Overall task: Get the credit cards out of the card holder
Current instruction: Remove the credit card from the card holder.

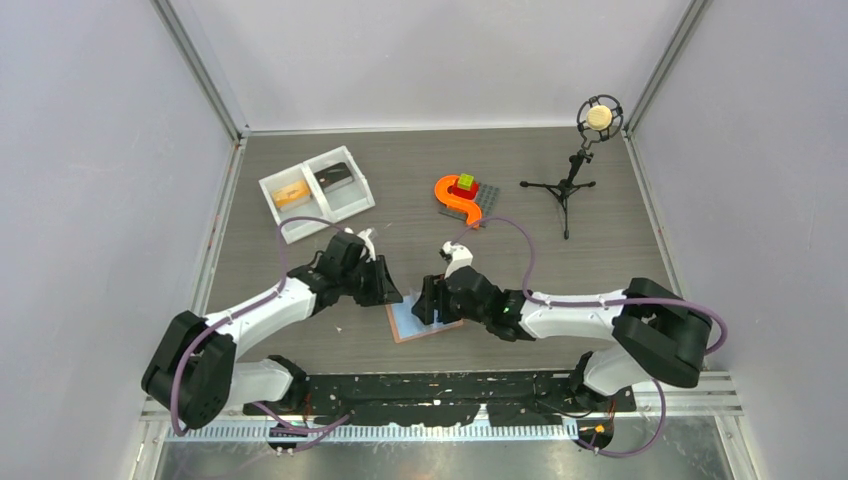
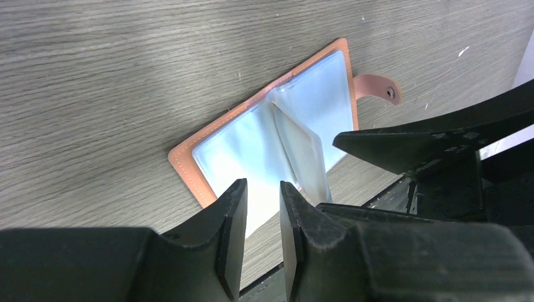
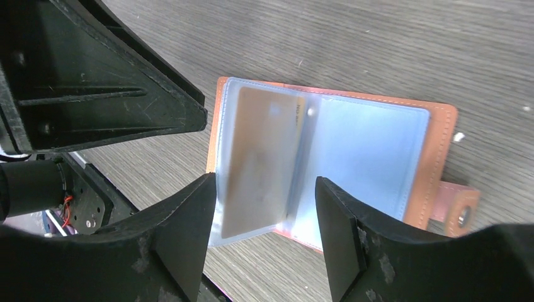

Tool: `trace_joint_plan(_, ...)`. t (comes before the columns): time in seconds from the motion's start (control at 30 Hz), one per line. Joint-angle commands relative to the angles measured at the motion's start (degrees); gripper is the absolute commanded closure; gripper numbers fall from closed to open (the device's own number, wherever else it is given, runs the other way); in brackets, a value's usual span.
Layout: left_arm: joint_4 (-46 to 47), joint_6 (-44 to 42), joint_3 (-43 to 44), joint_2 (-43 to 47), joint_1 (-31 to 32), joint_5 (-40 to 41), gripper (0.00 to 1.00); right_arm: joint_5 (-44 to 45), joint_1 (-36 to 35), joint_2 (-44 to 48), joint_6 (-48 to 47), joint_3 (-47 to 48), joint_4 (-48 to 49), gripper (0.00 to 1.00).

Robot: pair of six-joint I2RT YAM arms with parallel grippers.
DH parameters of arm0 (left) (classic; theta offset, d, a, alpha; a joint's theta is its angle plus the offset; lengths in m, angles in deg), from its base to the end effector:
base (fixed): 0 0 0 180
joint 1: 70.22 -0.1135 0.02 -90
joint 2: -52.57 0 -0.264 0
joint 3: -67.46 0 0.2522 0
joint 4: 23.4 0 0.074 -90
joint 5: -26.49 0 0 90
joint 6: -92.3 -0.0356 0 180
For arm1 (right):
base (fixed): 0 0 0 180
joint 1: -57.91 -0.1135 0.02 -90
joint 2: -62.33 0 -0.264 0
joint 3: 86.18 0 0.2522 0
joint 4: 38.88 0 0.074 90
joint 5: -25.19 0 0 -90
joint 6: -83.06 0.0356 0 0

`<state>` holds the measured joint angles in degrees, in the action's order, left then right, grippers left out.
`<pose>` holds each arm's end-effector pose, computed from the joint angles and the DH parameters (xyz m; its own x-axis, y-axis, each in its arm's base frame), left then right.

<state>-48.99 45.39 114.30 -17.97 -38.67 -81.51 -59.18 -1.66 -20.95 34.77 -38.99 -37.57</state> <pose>0.1931 -0.1315 0.1793 -0.9290 -0.1920 -0.3163 0.0475 0.7858 -0.6166 0.1462 0.2421 0.1647 -0.7595 0.0144 -0.6504 -0.4179 0.7554 0.5047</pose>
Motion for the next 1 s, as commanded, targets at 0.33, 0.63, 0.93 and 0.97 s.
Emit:
trace_joint_plan(0.33, 1.7, 0.0, 3.1, 0.0, 1.4, 1.4, 0.72, 15.8, -0.2, 14.5, -2.5, -0.1, -16.0, 0.38)
trace_joint_plan(0.63, 5.3, 0.8, 4.9, -6.0, 3.0, -0.5, 0.71, 16.6, -0.2, 23.4, -4.3, 1.5, -21.0, 0.44)
trace_joint_plan(0.93, 7.8, 2.3, 7.2, -8.6, 6.7, -1.3, 0.71, 13.3, -0.2, 25.7, -5.2, 0.4, -18.9, 0.44)
trace_joint_plan(0.97, 8.5, 2.7, 7.3, -9.7, 6.9, -1.9, 0.71, 12.8, -0.2, 25.5, -5.4, 0.7, -18.9, 0.45)
